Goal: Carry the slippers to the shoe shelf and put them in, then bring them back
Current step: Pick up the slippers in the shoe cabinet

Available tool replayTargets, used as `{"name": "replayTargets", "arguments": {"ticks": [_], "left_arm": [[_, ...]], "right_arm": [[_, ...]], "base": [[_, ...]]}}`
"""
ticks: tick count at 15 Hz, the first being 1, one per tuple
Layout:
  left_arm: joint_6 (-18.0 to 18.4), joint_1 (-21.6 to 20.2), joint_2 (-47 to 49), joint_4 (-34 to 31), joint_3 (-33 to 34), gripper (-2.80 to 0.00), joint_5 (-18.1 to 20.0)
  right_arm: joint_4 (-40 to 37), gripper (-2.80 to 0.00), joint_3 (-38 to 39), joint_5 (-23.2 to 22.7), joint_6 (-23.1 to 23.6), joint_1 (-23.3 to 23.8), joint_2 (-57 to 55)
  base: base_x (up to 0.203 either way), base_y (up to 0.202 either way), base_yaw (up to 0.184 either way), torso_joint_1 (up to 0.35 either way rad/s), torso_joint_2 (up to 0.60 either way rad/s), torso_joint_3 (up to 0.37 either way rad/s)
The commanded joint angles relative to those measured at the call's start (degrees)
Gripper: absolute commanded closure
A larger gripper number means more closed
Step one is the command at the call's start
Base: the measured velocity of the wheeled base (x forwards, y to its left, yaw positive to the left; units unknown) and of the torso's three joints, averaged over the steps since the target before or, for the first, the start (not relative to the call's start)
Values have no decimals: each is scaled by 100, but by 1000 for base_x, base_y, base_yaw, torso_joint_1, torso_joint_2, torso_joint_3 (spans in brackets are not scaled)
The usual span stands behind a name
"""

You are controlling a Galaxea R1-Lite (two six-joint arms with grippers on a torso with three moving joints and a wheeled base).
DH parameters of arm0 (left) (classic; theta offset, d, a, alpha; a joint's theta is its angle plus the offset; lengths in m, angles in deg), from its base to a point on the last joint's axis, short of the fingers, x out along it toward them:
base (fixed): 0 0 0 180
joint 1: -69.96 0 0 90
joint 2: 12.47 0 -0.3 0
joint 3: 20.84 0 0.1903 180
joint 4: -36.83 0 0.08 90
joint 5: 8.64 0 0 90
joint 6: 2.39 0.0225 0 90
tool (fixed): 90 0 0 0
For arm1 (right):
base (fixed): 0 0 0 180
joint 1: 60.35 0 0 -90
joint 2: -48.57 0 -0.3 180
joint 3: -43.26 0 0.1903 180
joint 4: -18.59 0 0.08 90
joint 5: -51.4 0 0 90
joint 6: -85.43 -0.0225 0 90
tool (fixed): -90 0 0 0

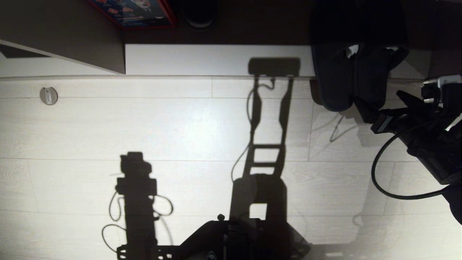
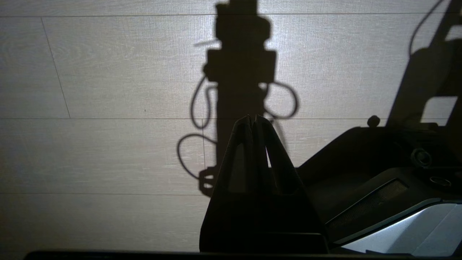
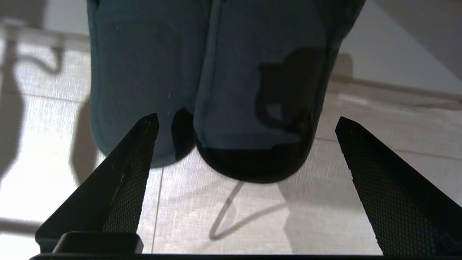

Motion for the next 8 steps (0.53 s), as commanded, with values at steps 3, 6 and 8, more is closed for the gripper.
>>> {"name": "replayTargets", "arguments": {"ticks": [3, 6, 8], "left_arm": [[-4, 0, 5, -2, 2, 0, 0], [-4, 0, 5, 5, 2, 0, 0], [-4, 0, 5, -2, 2, 0, 0]], "right_arm": [[74, -280, -304, 0, 7, 0, -157], [97, -280, -430, 0, 0, 0, -284], [103, -280, -541, 0, -37, 0, -330]], "base": [[0, 0, 0, 0, 0, 0], [0, 0, 0, 0, 0, 0], [0, 0, 0, 0, 0, 0]]}}
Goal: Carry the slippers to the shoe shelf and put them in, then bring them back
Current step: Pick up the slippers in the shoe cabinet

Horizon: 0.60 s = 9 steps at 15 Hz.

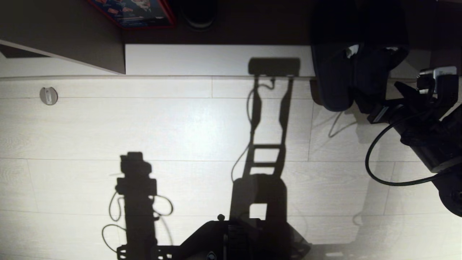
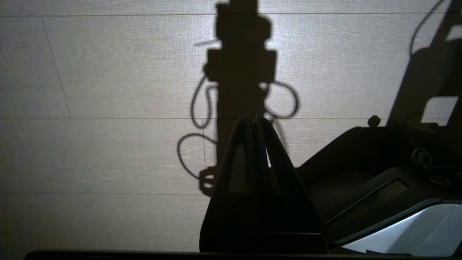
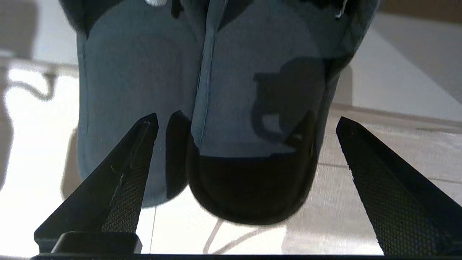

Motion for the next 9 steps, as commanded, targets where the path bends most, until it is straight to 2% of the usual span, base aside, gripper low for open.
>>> {"name": "replayTargets", "arguments": {"ticks": [1, 9], "left_arm": [[-4, 0, 5, 0, 2, 0, 0], [-4, 0, 5, 7, 1, 0, 0]], "right_arm": [[49, -280, -117, -2, 0, 0, -96], [78, -280, -622, 24, -19, -15, -263]], "base": [[0, 0, 0, 0, 0, 0], [0, 0, 0, 0, 0, 0]]}}
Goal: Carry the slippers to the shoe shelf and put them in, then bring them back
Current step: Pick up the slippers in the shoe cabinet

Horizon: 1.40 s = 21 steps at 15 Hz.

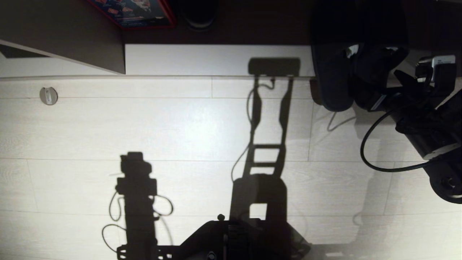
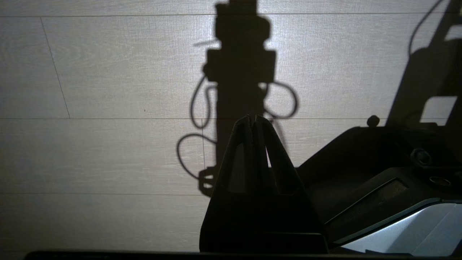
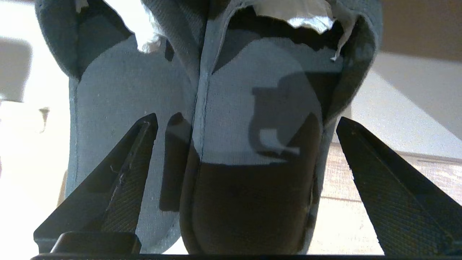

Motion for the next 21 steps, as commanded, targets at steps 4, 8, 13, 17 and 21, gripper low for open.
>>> {"name": "replayTargets", "arguments": {"ticks": [4, 8, 13, 17, 21], "left_arm": [[0, 0, 5, -2, 5, 0, 0], [0, 0, 5, 6, 5, 0, 0], [0, 0, 5, -2, 5, 0, 0], [0, 0, 5, 6, -4, 0, 0], [0, 0, 5, 6, 5, 0, 0]], "right_arm": [[56, -280, -378, 0, 13, -138, -137], [63, -280, -499, 0, 15, -192, -218], [90, -280, -902, 35, 15, -231, -546], [90, -280, -1180, 82, 8, -224, -599], [107, -280, -1457, 88, 7, -224, -703]], "base": [[0, 0, 0, 0, 0, 0], [0, 0, 0, 0, 0, 0], [0, 0, 0, 0, 0, 0], [0, 0, 0, 0, 0, 0], [0, 0, 0, 0, 0, 0]]}}
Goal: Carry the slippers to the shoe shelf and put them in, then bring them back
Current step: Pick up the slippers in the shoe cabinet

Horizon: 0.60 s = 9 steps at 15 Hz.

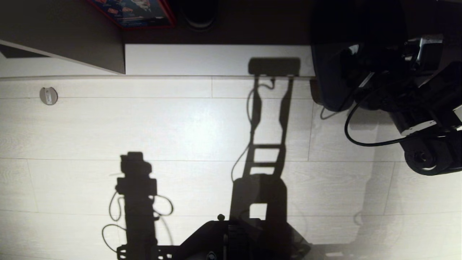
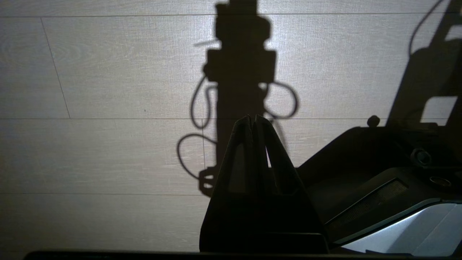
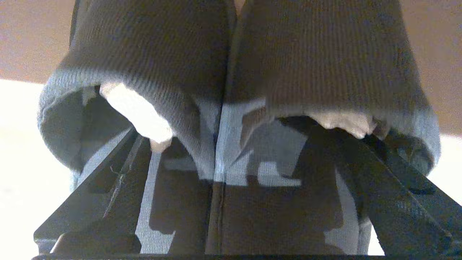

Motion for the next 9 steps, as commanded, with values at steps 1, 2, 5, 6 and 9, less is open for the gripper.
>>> {"name": "replayTargets", "arguments": {"ticks": [1, 2, 5, 6, 9], "left_arm": [[-2, 0, 5, -3, -4, 0, -2], [-2, 0, 5, -3, -4, 0, -2], [-2, 0, 5, -3, -4, 0, -2], [-2, 0, 5, -3, -4, 0, -2], [-2, 0, 5, -3, -4, 0, -2]], "right_arm": [[53, -280, -97, 0, 5, -3, -63], [55, -280, -110, 0, 5, -3, -71], [73, -280, -295, 0, 5, 5, -194], [73, -280, -295, 0, 5, 5, -194], [84, -280, -488, 0, -59, 5, -303]], "base": [[0, 0, 0, 0, 0, 0], [0, 0, 0, 0, 0, 0], [0, 0, 0, 0, 0, 0], [0, 0, 0, 0, 0, 0], [0, 0, 0, 0, 0, 0]]}}
